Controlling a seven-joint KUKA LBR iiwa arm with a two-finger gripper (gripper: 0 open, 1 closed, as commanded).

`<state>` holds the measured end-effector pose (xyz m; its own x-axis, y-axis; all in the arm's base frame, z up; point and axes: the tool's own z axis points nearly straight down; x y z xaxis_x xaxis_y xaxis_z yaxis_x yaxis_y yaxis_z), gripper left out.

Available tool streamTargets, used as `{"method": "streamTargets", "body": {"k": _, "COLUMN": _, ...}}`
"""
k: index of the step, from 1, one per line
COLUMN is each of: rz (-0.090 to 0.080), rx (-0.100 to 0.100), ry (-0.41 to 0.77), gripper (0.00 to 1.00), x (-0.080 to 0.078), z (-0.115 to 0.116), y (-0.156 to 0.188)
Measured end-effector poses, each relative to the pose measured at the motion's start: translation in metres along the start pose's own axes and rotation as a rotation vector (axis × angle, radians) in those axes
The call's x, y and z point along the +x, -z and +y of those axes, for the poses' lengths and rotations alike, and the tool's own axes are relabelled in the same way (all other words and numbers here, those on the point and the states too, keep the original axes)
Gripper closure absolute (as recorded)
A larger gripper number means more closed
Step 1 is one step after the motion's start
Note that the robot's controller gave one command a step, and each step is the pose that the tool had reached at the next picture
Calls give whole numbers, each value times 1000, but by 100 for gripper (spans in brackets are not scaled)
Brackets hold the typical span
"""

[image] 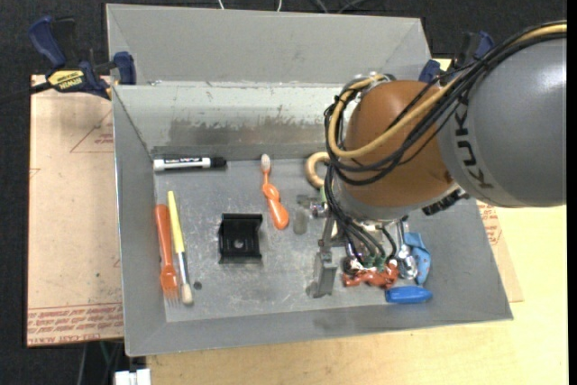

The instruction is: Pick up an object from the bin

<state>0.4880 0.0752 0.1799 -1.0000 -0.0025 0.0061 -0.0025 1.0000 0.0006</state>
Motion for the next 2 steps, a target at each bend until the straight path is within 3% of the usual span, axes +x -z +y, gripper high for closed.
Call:
{"method": "streamTargets", "body": {"k": 1, "rz": -6, "rx": 0, "ry": -3, "gripper": 0, "x": -2, "z": 0, "y": 2}}
{"method": "streamTargets", "body": {"k": 2, "rz": -9, "rx": -3, "ry": -137, "gripper": 0, "x": -17, "z": 44, "y": -69}}
